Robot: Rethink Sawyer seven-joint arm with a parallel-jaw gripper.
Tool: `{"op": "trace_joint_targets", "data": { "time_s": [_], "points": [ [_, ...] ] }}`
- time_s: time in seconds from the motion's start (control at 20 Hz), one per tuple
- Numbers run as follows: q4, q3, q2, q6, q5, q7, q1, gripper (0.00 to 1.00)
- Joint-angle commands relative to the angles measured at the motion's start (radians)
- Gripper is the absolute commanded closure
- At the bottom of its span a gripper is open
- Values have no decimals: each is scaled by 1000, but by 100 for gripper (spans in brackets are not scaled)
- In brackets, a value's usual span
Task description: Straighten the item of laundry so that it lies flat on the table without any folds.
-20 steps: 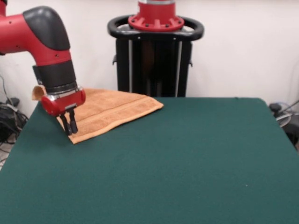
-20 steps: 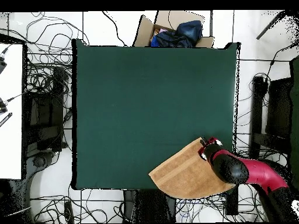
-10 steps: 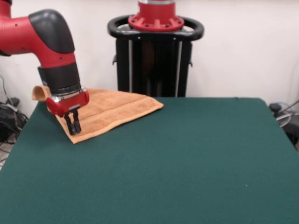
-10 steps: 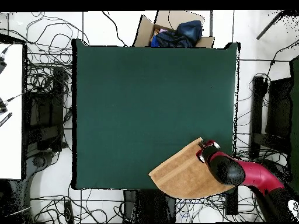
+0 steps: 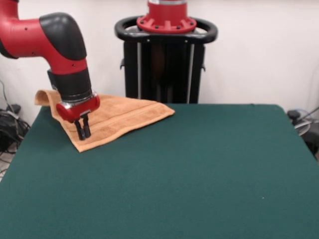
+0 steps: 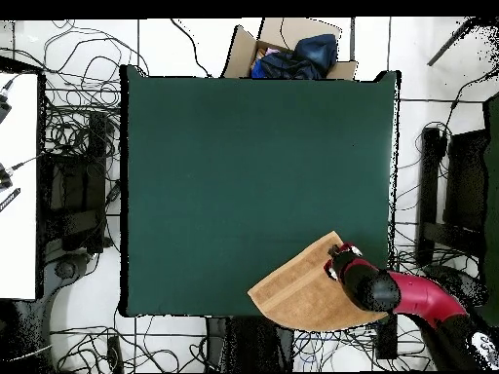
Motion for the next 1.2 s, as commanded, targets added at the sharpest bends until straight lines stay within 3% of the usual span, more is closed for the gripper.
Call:
{"op": "trace_joint_targets", "data": {
  "time_s": [0.05, 0.15, 0.45, 0.7, 1.2],
  "points": [
    [-61, -106, 68, -26, 38, 272, 75, 100],
    [-78, -110, 91, -61, 35, 264, 80, 100],
    [-227, -49, 276, -139, 46, 190, 46, 100],
    [-337, 79, 446, -175, 66, 98, -29, 100],
    [-450, 43, 525, -370, 118, 220, 85, 100]
  ]
}}
